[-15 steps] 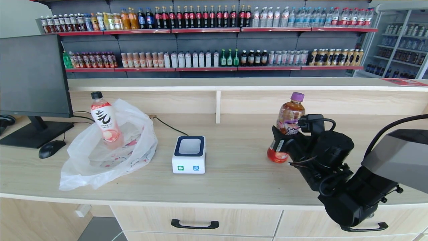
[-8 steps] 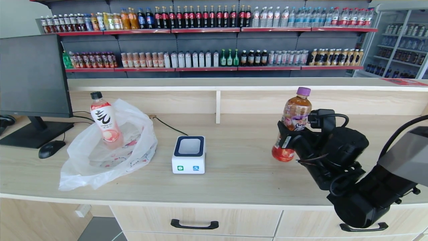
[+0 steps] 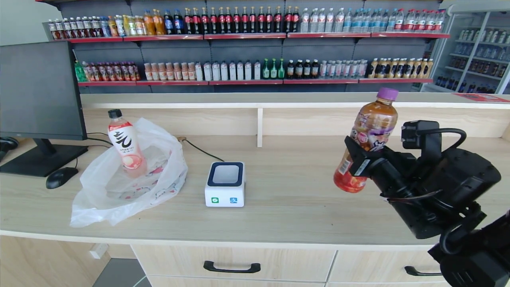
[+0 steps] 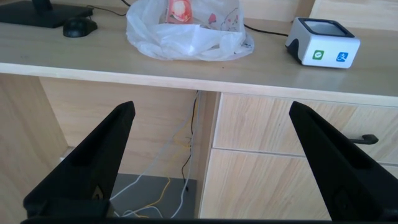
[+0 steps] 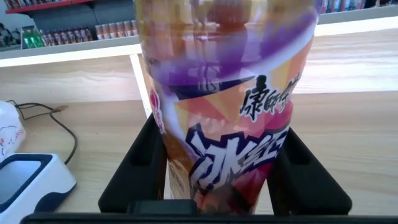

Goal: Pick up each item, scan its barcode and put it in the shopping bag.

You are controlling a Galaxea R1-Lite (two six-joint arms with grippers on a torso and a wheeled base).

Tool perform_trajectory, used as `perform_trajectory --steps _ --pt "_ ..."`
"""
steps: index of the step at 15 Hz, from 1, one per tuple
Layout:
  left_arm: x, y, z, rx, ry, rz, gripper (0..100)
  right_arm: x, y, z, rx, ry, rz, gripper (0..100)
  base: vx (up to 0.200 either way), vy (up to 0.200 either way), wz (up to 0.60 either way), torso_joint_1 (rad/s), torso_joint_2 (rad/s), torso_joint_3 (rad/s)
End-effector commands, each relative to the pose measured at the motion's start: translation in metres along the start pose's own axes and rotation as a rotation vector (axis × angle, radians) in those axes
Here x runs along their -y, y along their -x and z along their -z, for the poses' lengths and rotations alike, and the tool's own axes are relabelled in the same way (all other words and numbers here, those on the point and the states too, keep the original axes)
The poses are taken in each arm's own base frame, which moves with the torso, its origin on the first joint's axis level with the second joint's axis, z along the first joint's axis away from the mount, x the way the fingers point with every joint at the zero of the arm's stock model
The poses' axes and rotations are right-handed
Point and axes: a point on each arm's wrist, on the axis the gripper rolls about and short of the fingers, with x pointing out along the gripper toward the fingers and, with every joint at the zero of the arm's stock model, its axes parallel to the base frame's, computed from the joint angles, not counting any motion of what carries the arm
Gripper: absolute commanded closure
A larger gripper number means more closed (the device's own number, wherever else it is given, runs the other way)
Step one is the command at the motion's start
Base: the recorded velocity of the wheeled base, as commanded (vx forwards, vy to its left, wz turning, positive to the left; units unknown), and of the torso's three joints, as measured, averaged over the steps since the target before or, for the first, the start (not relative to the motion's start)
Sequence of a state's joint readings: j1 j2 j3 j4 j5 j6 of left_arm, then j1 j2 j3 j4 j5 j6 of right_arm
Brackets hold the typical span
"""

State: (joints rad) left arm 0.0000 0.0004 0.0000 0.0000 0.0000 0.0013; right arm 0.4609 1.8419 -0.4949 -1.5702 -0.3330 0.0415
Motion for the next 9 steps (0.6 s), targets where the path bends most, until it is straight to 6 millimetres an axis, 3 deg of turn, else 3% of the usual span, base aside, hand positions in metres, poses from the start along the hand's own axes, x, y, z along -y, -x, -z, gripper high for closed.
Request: perform_trajectory --steps 1,6,7,9 --pt "0.0 0.0 0.0 0.0 0.0 0.0 0 -0.007 0.016 -0.019 0.042 -0.026 -0.043 100 0.0 0.0 0.0 0.0 0.0 0.0" --pt "0.0 0.0 0.0 0.0 0.0 0.0 0 -0.019 0.049 -0.035 0.052 -0.062 -0.129 100 0.0 0.0 0.0 0.0 0.0 0.0" --pt "0.0 0.0 0.0 0.0 0.0 0.0 0 -0.029 0.065 -0.039 0.049 -0.093 -0.199 100 0.0 0.0 0.0 0.0 0.0 0.0" --pt "0.0 0.0 0.0 0.0 0.0 0.0 0 -0.024 0.089 -0.043 0.025 -0.163 -0.236 100 0.0 0.0 0.0 0.0 0.0 0.0"
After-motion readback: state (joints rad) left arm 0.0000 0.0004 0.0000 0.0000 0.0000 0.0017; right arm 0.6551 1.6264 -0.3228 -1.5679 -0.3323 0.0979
